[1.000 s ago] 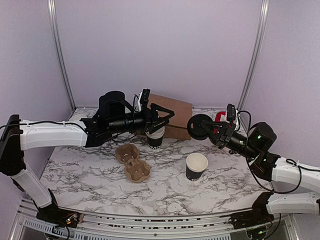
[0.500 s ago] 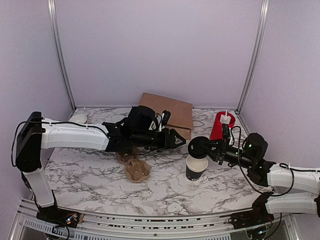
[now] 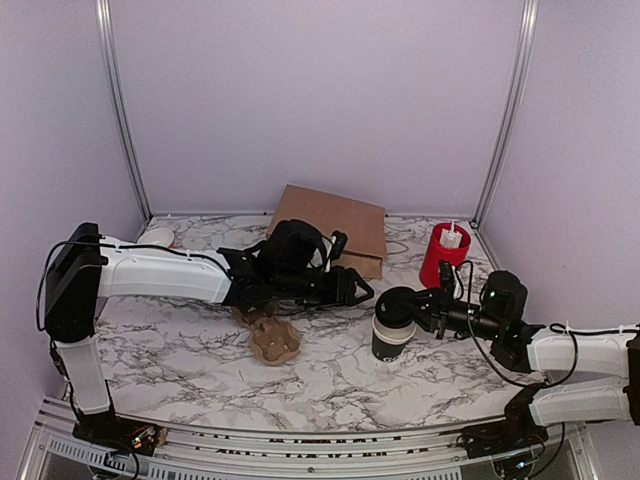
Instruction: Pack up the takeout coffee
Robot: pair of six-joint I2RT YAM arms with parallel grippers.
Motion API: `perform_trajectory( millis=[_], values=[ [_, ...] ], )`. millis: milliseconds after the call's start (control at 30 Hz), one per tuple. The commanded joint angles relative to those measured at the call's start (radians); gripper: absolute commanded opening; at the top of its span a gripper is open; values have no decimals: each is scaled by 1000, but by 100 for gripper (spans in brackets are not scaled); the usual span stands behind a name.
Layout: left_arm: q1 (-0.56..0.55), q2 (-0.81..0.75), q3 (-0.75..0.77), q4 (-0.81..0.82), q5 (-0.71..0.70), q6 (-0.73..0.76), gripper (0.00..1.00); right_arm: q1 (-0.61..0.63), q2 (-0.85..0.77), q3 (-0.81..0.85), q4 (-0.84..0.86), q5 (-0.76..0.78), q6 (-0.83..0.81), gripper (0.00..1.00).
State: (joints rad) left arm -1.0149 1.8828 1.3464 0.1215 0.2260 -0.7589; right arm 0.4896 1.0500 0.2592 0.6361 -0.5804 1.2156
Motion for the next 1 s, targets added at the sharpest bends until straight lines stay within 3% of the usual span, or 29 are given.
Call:
perform_trajectory(
  millis=[0, 967],
  values=[
    [-11, 24, 37, -26, 1, 13, 60, -7, 7, -1, 44, -25, 16, 5],
    [-30, 61, 47, -31, 1, 10, 60, -8, 86, -48, 168, -51, 61, 7]
  ],
)
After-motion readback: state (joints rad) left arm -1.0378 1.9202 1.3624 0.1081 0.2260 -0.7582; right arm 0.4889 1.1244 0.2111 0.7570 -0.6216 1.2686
